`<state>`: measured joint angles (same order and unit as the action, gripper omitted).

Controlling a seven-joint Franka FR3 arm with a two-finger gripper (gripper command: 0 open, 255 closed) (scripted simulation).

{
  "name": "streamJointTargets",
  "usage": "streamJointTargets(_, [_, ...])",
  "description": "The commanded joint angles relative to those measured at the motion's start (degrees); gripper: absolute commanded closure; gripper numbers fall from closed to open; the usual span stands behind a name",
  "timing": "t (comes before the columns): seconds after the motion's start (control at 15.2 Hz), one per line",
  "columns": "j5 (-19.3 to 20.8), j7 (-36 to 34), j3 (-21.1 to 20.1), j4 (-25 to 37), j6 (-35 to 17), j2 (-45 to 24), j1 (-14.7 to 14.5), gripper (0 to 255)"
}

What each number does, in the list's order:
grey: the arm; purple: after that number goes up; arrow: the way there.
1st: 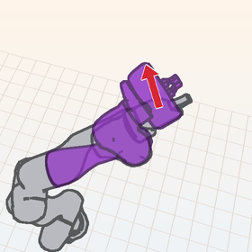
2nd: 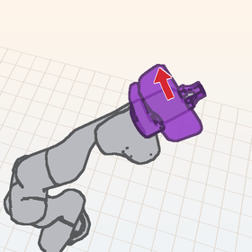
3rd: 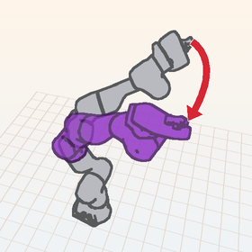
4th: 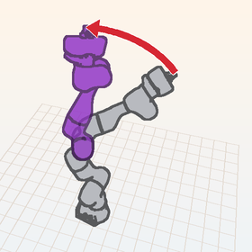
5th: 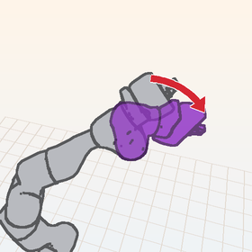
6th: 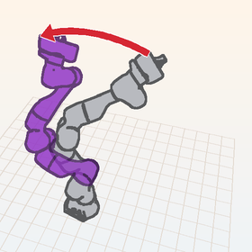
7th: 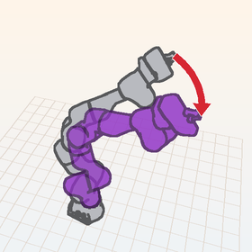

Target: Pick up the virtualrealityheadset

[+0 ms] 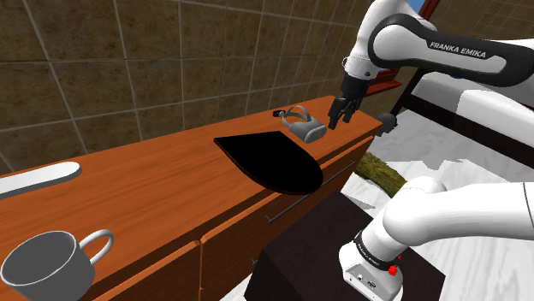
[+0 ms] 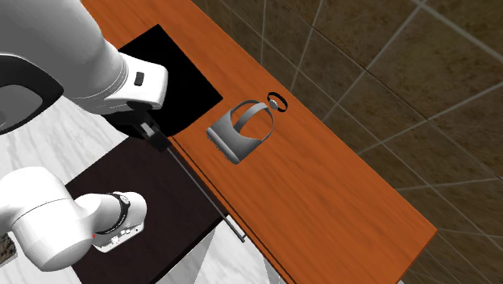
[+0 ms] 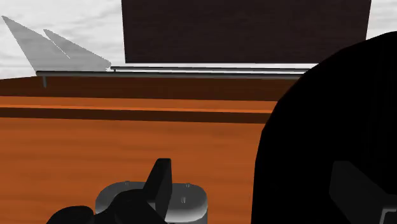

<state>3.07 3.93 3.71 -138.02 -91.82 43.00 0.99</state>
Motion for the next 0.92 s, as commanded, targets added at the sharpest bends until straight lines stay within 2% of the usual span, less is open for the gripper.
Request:
streamJointTargets(0.0, [0.0, 0.0, 0.0, 0.0, 0.0, 0.0, 0.0, 0])
streamJointTargets(0.4, [1.09, 2.59, 3.03, 3.6, -10.35, -10.38, 0.55, 0])
streamJointTargets(0.86, [0.34, 6.0, 6.31, 11.03, -19.96, -23.33, 0.74, 0])
